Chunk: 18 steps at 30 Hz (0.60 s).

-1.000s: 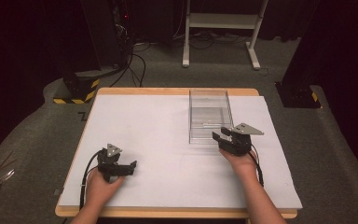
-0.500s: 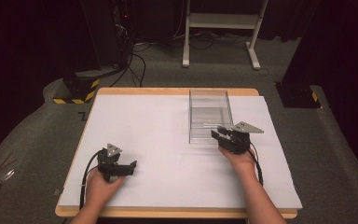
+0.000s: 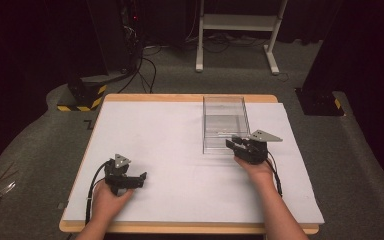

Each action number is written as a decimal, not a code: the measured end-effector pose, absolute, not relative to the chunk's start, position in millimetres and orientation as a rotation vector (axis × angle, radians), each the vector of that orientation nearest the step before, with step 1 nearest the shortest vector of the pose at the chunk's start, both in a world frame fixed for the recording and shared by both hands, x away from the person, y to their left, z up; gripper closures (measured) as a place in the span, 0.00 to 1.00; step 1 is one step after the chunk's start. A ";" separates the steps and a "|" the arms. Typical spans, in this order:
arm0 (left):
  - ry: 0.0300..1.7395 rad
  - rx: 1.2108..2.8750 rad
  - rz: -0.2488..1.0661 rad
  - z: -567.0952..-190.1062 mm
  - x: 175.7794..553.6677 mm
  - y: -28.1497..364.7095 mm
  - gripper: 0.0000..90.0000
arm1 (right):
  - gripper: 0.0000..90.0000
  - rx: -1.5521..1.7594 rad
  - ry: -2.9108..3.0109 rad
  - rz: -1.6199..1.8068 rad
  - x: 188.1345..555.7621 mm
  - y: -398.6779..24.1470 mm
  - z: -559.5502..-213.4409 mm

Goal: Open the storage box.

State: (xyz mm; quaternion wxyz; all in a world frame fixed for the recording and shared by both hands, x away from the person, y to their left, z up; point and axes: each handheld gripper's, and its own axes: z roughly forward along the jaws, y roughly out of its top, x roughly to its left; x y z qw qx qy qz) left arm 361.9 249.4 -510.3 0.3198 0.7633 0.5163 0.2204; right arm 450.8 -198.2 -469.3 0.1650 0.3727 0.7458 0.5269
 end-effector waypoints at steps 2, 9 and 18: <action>1.357 2.007 0.580 -510.3 361.9 249.4 0.03 | 0.71 1.054 2.127 1.515 451.6 -199.9 -469.5; 1.357 2.007 0.579 -510.3 361.9 249.4 0.03 | 0.74 1.029 2.127 1.537 453.9 -204.7 -469.5; 1.357 2.006 0.580 -510.4 361.9 249.4 0.03 | 0.83 1.004 2.156 1.580 457.7 -212.2 -469.7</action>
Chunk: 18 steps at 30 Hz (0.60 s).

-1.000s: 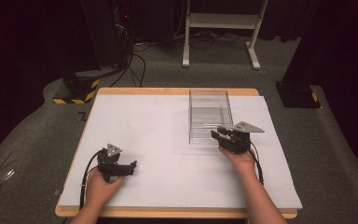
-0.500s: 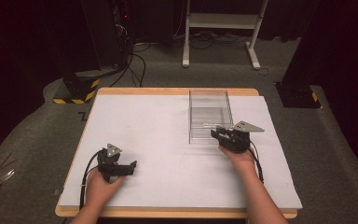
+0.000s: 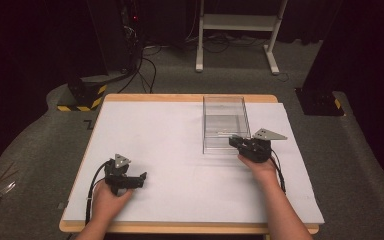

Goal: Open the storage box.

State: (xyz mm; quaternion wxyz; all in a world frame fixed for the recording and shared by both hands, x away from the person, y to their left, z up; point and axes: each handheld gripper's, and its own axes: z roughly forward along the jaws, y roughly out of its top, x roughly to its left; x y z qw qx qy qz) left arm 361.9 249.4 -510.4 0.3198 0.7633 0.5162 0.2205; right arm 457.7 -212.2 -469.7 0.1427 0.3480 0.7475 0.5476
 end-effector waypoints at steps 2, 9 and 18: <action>1.357 2.007 0.580 -510.3 361.9 249.4 0.03 | 0.85 1.005 2.166 1.597 458.3 -214.5 -470.1; 1.357 2.007 0.580 -510.3 361.9 249.4 0.03 | 0.89 0.992 2.186 1.624 458.2 -221.3 -470.2; 1.357 2.006 0.580 -510.4 361.8 249.4 0.03 | 0.91 0.962 2.206 1.615 452.3 -224.5 -469.3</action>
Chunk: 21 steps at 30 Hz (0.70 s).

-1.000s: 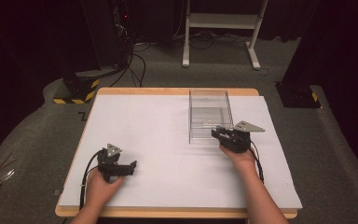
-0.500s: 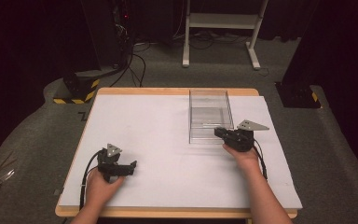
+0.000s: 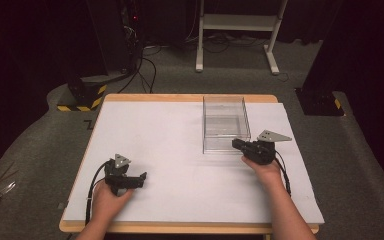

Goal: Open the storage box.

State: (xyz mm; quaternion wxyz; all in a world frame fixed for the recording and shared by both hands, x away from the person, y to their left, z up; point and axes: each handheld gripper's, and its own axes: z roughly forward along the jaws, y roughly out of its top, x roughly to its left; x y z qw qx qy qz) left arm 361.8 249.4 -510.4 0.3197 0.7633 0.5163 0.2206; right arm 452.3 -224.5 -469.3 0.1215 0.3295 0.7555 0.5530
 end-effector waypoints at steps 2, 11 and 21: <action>1.357 2.007 0.580 -510.3 361.9 249.4 0.03 | 0.92 0.963 2.203 1.622 449.3 -226.3 -469.9; 1.359 2.002 0.580 -510.5 361.9 249.2 0.03 | 0.89 0.959 2.193 1.618 440.6 -229.0 -471.4; 1.359 2.002 0.580 -510.5 361.9 249.2 0.03 | 0.79 0.933 2.224 1.645 445.4 -223.6 -473.5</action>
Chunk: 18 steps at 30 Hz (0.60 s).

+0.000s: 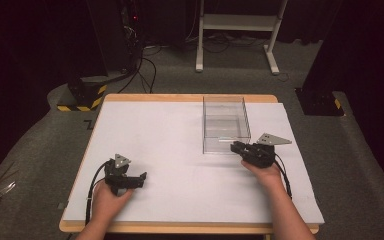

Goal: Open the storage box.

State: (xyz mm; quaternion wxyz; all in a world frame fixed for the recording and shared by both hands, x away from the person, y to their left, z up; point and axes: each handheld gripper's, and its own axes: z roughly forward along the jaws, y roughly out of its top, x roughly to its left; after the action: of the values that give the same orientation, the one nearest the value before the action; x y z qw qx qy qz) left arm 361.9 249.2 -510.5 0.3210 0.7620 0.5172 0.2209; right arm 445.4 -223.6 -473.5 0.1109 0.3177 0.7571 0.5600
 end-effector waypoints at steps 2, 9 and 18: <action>1.359 2.002 0.580 -510.5 361.9 249.2 0.03 | 0.79 0.912 2.227 1.648 447.3 -220.9 -472.4; 1.359 2.002 0.580 -510.5 361.9 249.2 0.03 | 0.83 0.909 2.226 1.656 450.3 -221.9 -472.8; 1.359 2.002 0.580 -510.5 361.9 249.2 0.03 | 0.84 0.895 2.234 1.657 450.9 -219.5 -474.1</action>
State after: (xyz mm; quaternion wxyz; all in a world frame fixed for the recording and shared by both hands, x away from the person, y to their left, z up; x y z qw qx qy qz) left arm 361.9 249.2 -510.5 0.3209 0.7620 0.5172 0.2210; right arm 450.9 -219.5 -474.1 0.1097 0.3045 0.7600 0.5637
